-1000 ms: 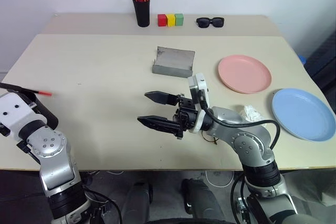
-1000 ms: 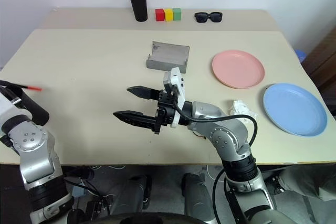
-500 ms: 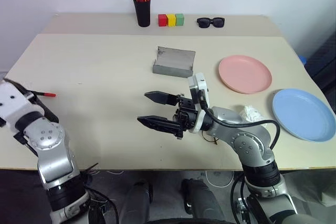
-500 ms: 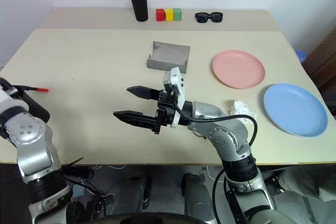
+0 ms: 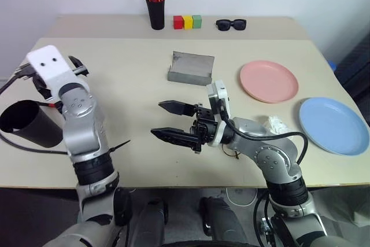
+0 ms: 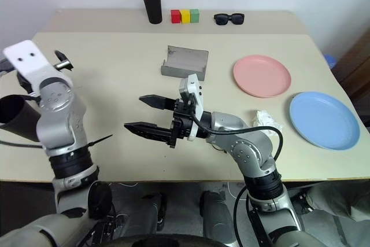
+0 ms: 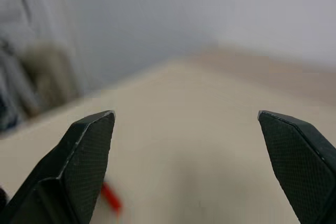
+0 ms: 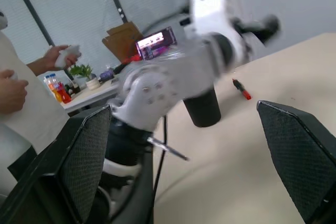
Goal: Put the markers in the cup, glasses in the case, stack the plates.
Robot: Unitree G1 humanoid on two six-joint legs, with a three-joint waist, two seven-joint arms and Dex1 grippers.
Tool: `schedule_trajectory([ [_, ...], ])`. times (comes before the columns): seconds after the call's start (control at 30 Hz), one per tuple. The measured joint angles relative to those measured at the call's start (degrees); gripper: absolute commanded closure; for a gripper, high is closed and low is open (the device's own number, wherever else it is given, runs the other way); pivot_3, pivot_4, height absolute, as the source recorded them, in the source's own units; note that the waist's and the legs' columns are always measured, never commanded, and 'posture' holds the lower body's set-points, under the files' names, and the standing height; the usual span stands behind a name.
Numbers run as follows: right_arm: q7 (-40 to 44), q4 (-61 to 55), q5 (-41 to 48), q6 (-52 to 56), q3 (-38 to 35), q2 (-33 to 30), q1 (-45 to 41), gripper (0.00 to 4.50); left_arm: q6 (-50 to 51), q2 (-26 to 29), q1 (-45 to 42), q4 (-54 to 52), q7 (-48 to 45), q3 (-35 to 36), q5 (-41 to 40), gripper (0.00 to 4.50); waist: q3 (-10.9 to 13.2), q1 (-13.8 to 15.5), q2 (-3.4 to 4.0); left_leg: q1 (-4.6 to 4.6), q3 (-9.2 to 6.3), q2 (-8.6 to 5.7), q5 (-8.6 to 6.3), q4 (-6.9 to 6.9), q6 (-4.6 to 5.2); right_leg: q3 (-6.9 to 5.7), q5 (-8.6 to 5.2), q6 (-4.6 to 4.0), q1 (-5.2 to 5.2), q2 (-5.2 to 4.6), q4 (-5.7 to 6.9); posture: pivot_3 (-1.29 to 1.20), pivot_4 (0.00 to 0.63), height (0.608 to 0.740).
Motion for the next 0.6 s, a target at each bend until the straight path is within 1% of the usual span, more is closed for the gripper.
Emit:
schedule_trajectory([
  [0.07, 0.0, 0.2, 0.0, 0.0, 0.0, 0.0, -0.2, 0.00, 2.8, -0.5, -4.6, 6.3, 3.4, 4.6, -1.7, 0.03, 0.0, -0.2, 0.00, 0.01, 0.01, 0.01, -0.01, -0.01, 0.02, 0.01, 0.00, 0.00, -0.03, 0.02, 0.02, 0.00, 0.150, 0.740],
  [0.13, 0.0, 0.5, 0.0, 0.0, 0.0, 0.1, -0.3, 0.00, 3.8, 0.4, -7.7, 12.9, 6.0, 8.5, -3.0, 0.03, 0.0, -0.1, 0.00, 0.01, 0.01, 0.01, -0.01, -0.03, 0.02, 0.01, 0.00, 0.00, -0.05, 0.02, 0.03, 0.00, 0.150, 0.740],
  [0.3, 0.0, 1.0, -0.1, -0.2, 0.0, 0.5, -0.5, 0.00, -1.6, 5.1, -11.5, 30.8, 11.2, 15.0, -6.1, 0.03, 0.0, 0.1, -0.01, -0.03, 0.01, -0.02, -0.01, -0.02, 0.01, 0.00, 0.03, 0.04, -0.08, -0.05, 0.04, 0.00, 0.150, 0.740],
  [0.43, -0.5, 1.0, -0.2, -0.5, -0.1, 0.6, -0.6, 0.00, -9.9, 11.4, -12.9, 43.5, 13.8, 16.0, -6.8, 0.03, 0.0, 0.2, -0.01, -0.03, 0.02, -0.03, -0.01, -0.03, 0.00, 0.00, 0.04, 0.05, -0.09, -0.08, 0.04, 0.00, 0.150, 0.740],
  [0.6, -1.1, 1.0, -0.3, -0.9, -0.1, 0.8, -0.5, 0.00, -17.9, 16.1, -14.7, 54.7, 15.1, 15.5, -8.4, 0.03, 0.0, 0.4, -0.01, -0.04, 0.03, -0.06, -0.01, -0.02, 0.00, 0.00, 0.06, 0.07, -0.08, -0.13, 0.03, 0.00, 0.150, 0.740],
])
